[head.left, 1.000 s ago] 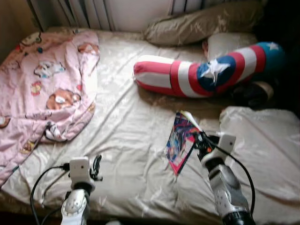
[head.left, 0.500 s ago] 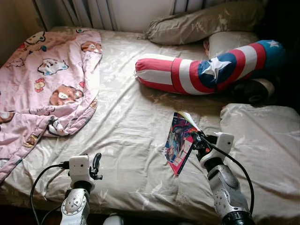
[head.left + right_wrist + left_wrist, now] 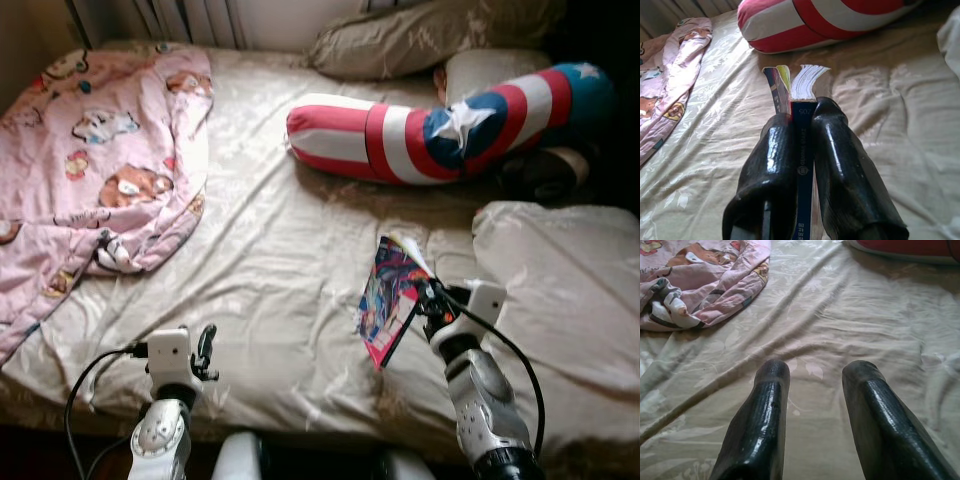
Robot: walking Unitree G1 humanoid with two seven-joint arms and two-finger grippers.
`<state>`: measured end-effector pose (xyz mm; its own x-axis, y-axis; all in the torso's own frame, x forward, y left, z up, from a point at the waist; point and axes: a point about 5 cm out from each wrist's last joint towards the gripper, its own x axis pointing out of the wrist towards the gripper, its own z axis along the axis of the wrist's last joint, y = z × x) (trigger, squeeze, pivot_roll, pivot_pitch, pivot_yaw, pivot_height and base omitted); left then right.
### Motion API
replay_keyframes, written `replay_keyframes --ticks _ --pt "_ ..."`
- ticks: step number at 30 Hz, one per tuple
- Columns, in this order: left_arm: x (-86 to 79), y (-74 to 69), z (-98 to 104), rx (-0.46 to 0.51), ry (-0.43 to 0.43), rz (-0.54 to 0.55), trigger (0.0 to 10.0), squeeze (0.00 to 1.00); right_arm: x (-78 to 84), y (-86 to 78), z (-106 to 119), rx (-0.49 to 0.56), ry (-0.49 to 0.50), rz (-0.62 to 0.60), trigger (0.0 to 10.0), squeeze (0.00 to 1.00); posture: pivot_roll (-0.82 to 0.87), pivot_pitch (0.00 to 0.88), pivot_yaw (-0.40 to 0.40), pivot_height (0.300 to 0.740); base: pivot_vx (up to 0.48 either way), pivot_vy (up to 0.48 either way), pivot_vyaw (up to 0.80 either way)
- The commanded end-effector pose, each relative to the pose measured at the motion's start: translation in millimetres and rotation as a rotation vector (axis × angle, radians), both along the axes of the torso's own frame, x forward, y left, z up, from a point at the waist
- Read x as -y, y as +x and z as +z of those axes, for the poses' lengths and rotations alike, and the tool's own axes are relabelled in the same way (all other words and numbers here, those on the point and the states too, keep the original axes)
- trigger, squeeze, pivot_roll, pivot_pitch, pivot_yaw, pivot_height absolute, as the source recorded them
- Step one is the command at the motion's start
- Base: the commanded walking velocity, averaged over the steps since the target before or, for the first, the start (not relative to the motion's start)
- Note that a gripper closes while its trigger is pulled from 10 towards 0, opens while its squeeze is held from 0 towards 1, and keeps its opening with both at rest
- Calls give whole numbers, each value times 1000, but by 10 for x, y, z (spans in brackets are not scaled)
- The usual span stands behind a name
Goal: Clean up the room
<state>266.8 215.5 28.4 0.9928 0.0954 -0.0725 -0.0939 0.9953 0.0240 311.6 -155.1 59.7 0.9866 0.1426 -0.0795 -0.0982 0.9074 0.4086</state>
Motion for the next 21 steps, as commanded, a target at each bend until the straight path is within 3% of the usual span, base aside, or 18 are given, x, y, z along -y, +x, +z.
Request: replay_keyframes --ticks 1,8,15,16,17,21 --pt "-13 -24 -12 -11 1 1 10000 0 18 59 102 51 26 -14 10000 0 83 185 -34 651 0 0 0" --pt "-25 -23 -3 -9 4 0 10000 0 6 132 165 69 84 -19 10000 0 87 188 -25 651 0 0 0" --pt "-37 -9 28 -2 11 -7 10000 0 -74 302 237 53 274 2 10000 0 104 198 -11 651 0 0 0" --pt "-40 -8 34 -1 13 -8 10000 0 -60 341 255 45 348 -26 10000 0 110 203 -3 651 0 0 0" --pt "-47 -8 42 -1 17 -13 10000 0 -23 428 313 38 499 -81 10000 0 112 206 2 651 0 0 0" --pt "-63 -19 49 -3 26 -22 10000 0 26 526 382 35 576 -109 10000 0 120 212 11 651 0 0 0"
